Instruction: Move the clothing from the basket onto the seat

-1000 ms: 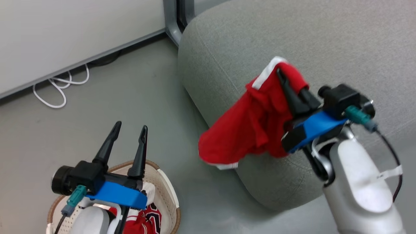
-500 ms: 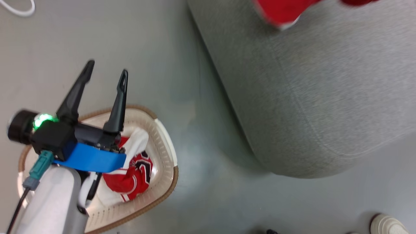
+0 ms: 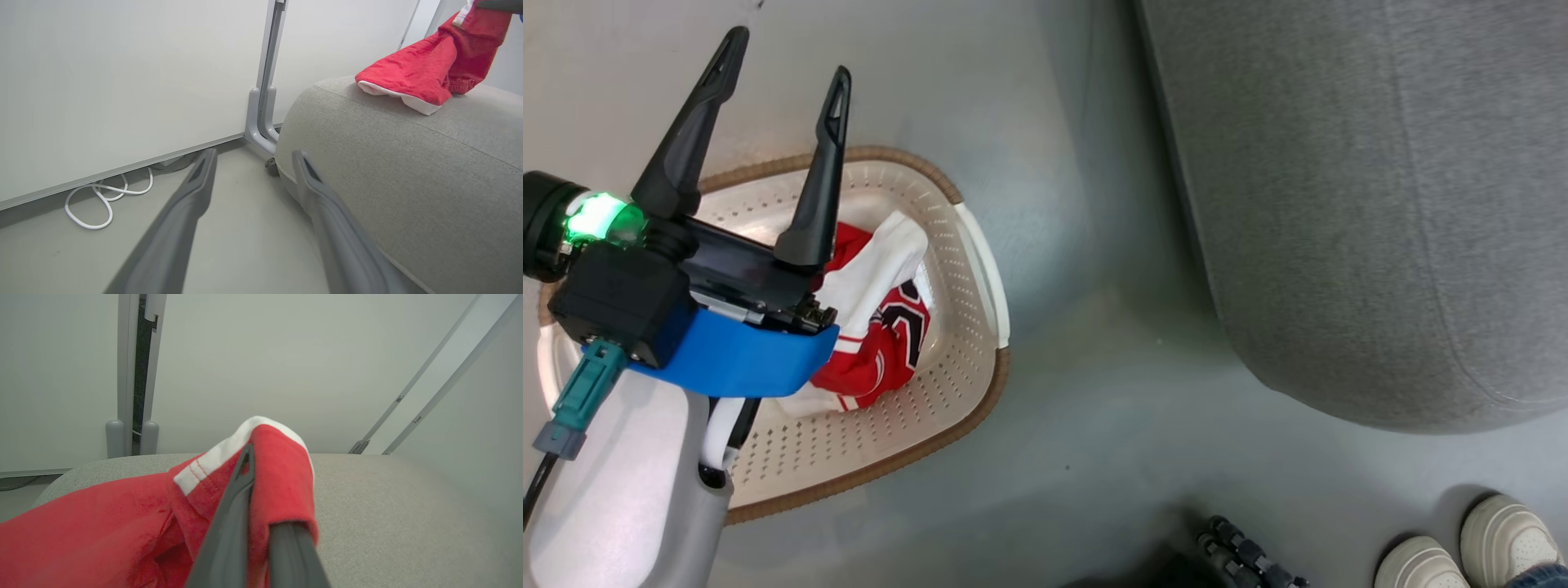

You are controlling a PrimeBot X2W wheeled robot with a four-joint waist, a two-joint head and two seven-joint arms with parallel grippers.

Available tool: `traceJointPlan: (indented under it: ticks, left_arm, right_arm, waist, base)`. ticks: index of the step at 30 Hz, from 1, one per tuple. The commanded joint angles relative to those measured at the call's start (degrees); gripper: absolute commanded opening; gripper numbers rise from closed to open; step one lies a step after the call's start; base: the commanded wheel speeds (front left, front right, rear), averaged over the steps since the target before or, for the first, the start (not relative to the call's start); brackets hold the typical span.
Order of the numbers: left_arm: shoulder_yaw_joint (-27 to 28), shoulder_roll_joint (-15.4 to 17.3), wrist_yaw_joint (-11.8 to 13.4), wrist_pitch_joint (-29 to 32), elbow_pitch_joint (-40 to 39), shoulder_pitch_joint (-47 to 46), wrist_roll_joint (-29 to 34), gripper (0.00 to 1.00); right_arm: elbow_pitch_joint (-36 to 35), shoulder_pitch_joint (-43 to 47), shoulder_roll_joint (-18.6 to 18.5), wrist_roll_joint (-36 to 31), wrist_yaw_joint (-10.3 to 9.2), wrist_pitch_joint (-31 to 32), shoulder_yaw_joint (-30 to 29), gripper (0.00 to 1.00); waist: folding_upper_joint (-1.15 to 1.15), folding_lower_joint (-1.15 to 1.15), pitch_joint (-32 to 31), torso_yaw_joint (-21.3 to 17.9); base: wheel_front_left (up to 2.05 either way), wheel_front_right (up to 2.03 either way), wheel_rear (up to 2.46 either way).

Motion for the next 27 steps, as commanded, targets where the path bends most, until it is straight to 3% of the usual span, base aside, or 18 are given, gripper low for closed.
traceJointPlan:
  ticks: [1,14,15,16,17,27]
  left_arm:
    - [-0.17,0.28,0.09,-0.18,-0.16,-0.52,0.08,1.0]
    - [-1.78,-0.33,0.17,-1.36,1.64,-1.52,-0.51,1.0]
    - [-1.99,-0.33,0.15,-1.55,1.9,-1.66,-0.64,1.0]
    - [-2.11,-0.34,0.14,-1.67,2.13,-1.73,-0.8,1.0]
    - [-2.24,-0.4,0.13,-1.84,2.36,-1.74,-0.95,1.0]
    - [-3.03,-2.3,0.11,-4.18,7.39,-0.66,-2.64,1.0]
  right_arm:
    - [2.7,0.8,1.11,1.32,0.01,-0.58,-1.42,0.0]
    - [14.24,-1.42,1.21,-0.61,0.01,-2.75,-1.99,0.0]
    - [14.71,-1.73,0.93,-0.82,0.01,-2.76,-1.94,0.14]
    - [15.2,-1.96,0.83,-1.05,0.01,-2.74,-1.98,0.41]
    - [15.72,-2.13,0.79,-1.16,0.01,-2.28,-2.27,0.98]
    - [18.49,0.75,2.16,-3.49,0.01,-2.7,-0.66,1.0]
  waist:
    - [0.0,-0.01,1.28,1.09]
    - [0.0,-0.01,1.47,2.59]
    - [0.0,-0.01,1.28,2.71]
    - [0.0,-0.01,1.05,2.82]
    - [0.0,-0.01,0.79,2.93]
    - [0.0,-0.01,-4.54,4.37]
  base:
    - [0.0,0.0,0.0]
    - [0.0,0.0,0.0]
    - [0.0,0.0,0.0]
    - [0.0,0.0,0.0]
    - [0.0,0.0,0.0]
    - [0.0,0.0,0.0]
